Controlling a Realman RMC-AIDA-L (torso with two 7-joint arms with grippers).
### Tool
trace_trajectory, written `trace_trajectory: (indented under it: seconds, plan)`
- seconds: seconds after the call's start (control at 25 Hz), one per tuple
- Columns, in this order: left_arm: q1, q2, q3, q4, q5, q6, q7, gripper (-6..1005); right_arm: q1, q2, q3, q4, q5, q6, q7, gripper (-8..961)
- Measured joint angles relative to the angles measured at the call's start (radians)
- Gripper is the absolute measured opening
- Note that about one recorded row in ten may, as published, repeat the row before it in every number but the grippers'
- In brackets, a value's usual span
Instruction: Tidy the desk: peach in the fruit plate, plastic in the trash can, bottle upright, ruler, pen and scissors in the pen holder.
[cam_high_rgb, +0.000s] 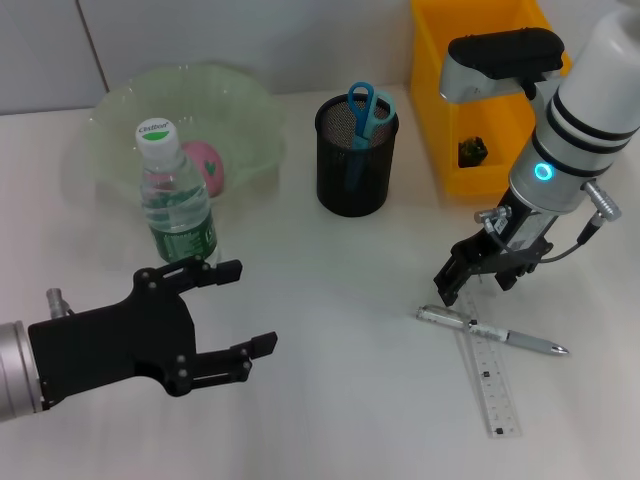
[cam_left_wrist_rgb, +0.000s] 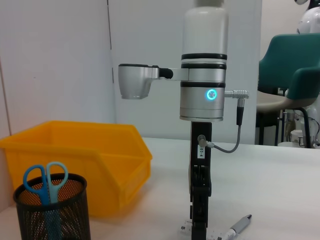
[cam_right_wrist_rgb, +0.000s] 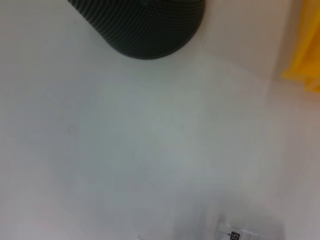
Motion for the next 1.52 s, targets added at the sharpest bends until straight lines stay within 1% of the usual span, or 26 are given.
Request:
trace_trajectory:
  seconds: [1.52]
  plan:
    - [-0.023, 0.0, 0.0, 0.009, 0.011, -0.003, 0.011, 828, 0.003, -0.003, -0.01, 0.008, -0.001, 0.024, 0.001, 797]
